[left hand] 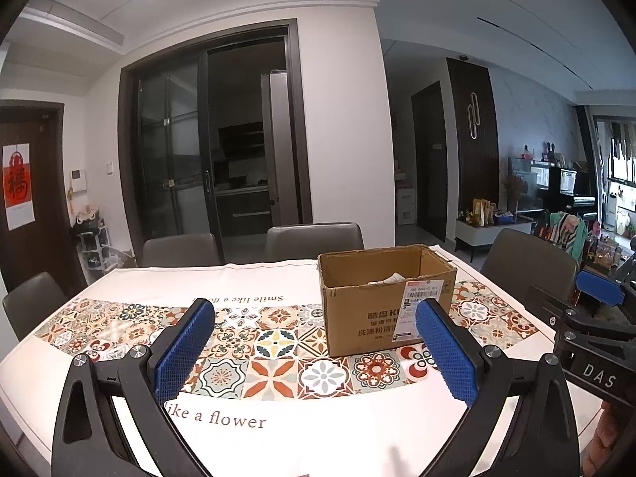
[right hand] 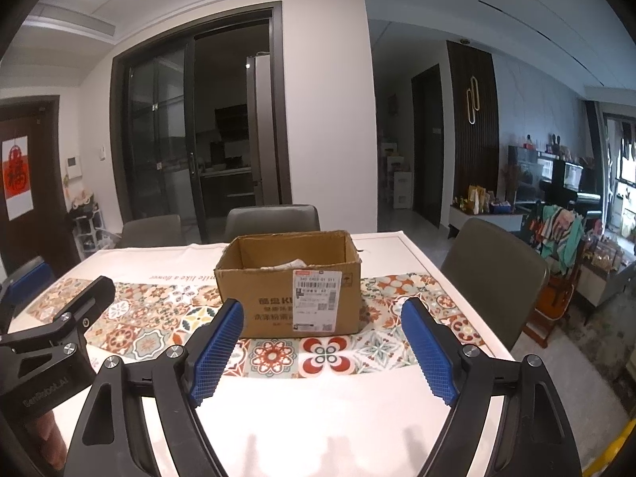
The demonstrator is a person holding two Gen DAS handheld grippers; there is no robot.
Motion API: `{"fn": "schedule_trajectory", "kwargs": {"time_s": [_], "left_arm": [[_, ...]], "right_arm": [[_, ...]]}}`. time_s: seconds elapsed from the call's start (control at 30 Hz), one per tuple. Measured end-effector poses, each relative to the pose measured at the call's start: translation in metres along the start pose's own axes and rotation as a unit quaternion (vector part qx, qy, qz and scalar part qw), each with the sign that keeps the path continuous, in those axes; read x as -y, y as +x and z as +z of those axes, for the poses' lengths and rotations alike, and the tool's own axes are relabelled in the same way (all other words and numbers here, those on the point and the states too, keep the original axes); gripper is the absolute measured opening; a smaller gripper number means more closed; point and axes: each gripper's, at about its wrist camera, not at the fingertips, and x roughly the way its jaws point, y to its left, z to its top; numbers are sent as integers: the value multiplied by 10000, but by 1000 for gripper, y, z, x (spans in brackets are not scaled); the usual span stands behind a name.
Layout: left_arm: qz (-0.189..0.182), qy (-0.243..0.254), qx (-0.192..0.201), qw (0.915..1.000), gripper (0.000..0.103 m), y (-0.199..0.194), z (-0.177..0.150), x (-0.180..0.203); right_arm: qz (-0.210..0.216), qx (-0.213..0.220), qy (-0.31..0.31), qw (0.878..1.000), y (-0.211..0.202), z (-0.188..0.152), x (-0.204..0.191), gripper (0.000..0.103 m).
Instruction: Organize soft objects
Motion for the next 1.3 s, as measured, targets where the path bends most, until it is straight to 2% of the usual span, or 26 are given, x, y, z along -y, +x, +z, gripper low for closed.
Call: {"fn": "schedule_trajectory", "kwargs": {"time_s": [0.47, 1.3], "left_arm": [[-23, 5, -32, 10000, 103, -11, -5, -1], [-39, 17, -47, 10000, 103, -12, -7, -1]], "right_arm": [[-32, 132, -43, 9999, -15, -4, -5, 83], [-33, 102, -37, 9999, -18, -6, -5, 83]]}}
